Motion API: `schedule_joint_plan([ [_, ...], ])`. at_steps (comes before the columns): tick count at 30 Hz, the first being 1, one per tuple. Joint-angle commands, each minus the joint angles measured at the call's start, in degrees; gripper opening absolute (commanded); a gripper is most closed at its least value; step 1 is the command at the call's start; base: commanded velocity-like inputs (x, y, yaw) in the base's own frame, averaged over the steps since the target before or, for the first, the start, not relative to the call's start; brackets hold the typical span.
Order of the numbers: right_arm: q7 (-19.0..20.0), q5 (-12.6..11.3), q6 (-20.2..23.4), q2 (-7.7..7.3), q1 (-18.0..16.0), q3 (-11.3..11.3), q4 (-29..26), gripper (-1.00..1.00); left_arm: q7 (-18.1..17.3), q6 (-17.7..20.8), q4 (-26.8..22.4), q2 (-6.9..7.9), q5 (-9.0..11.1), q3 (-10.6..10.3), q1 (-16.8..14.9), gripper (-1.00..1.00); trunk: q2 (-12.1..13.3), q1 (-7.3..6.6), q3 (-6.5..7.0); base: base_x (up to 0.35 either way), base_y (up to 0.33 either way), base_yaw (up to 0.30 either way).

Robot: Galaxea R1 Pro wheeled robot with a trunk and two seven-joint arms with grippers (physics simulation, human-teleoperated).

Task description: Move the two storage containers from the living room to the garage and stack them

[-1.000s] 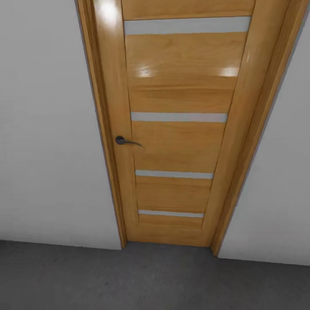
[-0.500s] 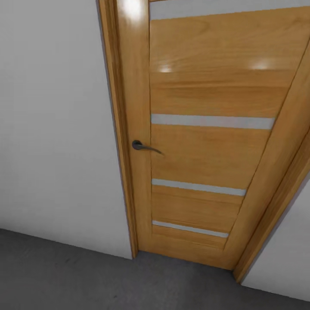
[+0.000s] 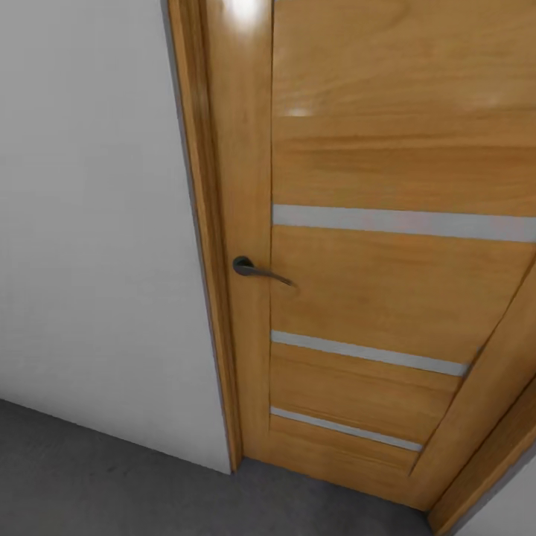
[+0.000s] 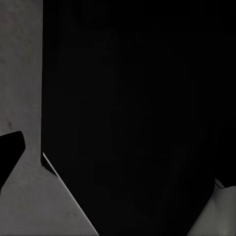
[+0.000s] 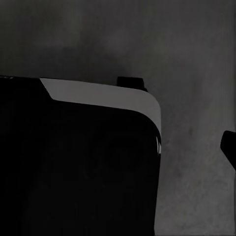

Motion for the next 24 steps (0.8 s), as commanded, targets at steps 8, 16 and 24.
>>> schedule_joint_plan([
  [8, 0.0, 0.2, -0.1, -0.04, -0.1, 0.0, 0.0, 1.0, 0.0, 0.0, -0.1, -0.02, 0.1, 0.4, 0.0, 1.0, 0.0, 0.03, -0.04, 0.084, -0.003, -0.012],
  [16, 0.1, 0.2, -0.2, -0.07, 0.0, 0.0, 0.0, 1.0, 0.0, 0.0, -0.1, -0.02, 0.1, 0.4, 0.0, 1.0, 0.0, 0.03, 0.14, 0.004, 0.0, -0.216],
  [24, 0.2, 0.2, -0.2, -0.02, 0.0, 0.0, 0.0, 1.0, 0.0, -0.1, -0.1, -0.02, 0.1, 0.4, 0.0, 1.0, 0.0, 0.03, 0.39, 0.003, 0.0, -0.269],
])
